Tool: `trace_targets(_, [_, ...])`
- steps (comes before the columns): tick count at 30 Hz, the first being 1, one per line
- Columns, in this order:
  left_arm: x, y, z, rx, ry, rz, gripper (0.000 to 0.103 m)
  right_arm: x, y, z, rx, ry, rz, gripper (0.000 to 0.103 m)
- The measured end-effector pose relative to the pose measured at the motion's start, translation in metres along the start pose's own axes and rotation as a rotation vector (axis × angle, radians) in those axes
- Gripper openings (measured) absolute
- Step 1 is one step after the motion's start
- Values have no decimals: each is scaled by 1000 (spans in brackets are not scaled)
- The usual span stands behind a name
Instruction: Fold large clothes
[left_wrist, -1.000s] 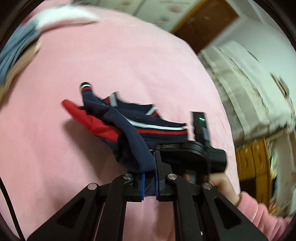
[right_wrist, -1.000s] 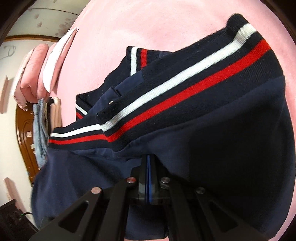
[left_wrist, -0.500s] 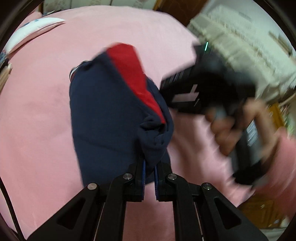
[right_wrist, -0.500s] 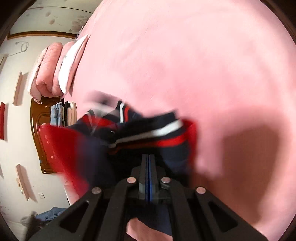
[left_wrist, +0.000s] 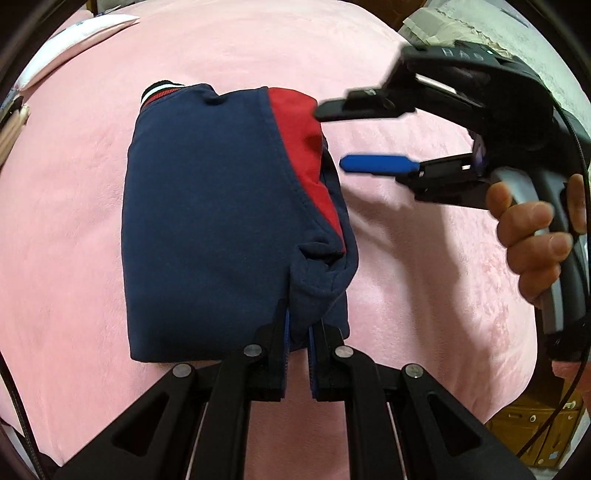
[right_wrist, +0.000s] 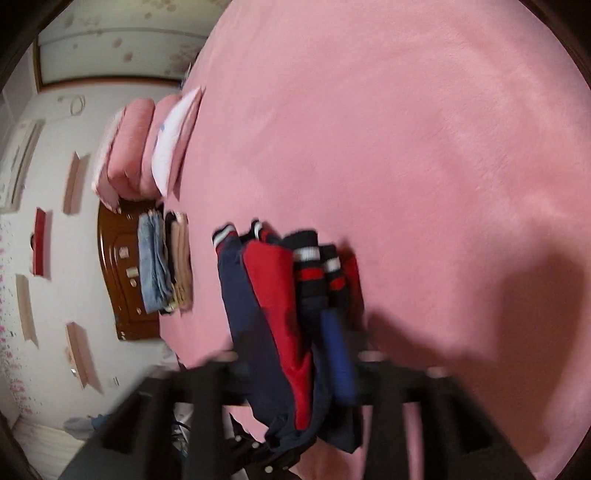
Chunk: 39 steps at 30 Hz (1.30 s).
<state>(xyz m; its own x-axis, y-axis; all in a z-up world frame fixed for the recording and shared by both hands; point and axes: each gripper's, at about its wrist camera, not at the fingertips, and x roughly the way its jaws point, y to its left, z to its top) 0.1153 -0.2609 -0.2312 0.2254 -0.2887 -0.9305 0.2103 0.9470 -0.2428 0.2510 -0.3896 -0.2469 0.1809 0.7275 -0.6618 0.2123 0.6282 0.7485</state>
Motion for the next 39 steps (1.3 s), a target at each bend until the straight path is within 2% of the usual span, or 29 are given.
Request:
trace_targets(6, [-5,-7,1,39,-8,17,6,23,19,-3,-60,29,-45,52])
trace_targets(7, [-6,-8,1,46,-9,16,6,25,23,-4,-82,30,-68,48])
trace_targets(8, [-8,-8,0,51,-11,15,6,23,23,-5,-104,29,-86,44])
trace_targets(10, [-11,-7,0,52,-12,8,6,22,30,-8,-153,10,-153,12])
trace_targets(18, [-19,0,-5,36,36,-62,6,-1,17,-24,-154,-22,-177,8])
trace_targets(21, [-6,3,-10,25,110,-66,6,-1,6,-29,-128,-42,-189,9])
trace_targets(22, [-2,4,-12,14,146,-61,6,-1,3,-30,-112,-51,-195,14])
trace_targets(25, [-8,11,-17,-8,177,-54,14,-4,4,-30,-96,-75,-296,29])
trace_targets(27, [-23,14,-17,8,166,-29,35,-12,12,-29,-139,-107,-338,29])
trace_targets(28, [-34,17,-16,17,154,-14,42,-18,19,-30,-165,-126,-363,29])
trace_targets(30, [-53,25,-11,18,120,-2,62,-25,30,-31,-218,-153,-376,29])
trace_targets(32, [-70,36,-3,-8,79,13,64,-32,45,-34,-289,-168,-328,29])
trace_targets(35, [-76,68,25,-97,58,22,65,-24,59,-39,-336,-120,-203,26])
trace_targets(37, [-65,82,30,-166,62,36,65,-9,63,-43,-350,-60,-136,9])
trace_targets(39, [-48,92,35,-241,85,23,65,6,63,-49,-356,-2,-144,9])
